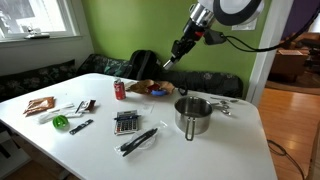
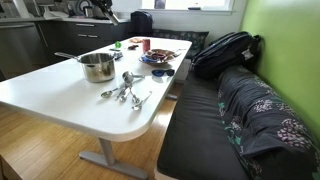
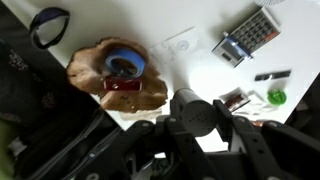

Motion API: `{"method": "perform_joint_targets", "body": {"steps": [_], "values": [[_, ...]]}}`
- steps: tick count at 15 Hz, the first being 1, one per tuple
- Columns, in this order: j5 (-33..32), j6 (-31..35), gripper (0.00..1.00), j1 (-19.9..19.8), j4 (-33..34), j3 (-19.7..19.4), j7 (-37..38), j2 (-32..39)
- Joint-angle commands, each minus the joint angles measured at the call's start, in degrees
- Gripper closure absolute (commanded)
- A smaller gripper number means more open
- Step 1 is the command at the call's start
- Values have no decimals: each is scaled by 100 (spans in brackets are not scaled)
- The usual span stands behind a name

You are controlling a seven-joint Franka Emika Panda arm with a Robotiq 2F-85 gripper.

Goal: Pick up the silver cylindrical object and move it to the top right side of the table

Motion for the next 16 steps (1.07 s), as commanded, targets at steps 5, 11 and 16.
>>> {"method": "perform_joint_targets", "body": {"steps": [5,11,16], "values": [[-220,255,88,-546,59,-1228,730,661],[1353,-1574,88,-1651,532,-821,-260,1170],[1537,-2703,88,-1784,1103,-1203,510,1671]]}}
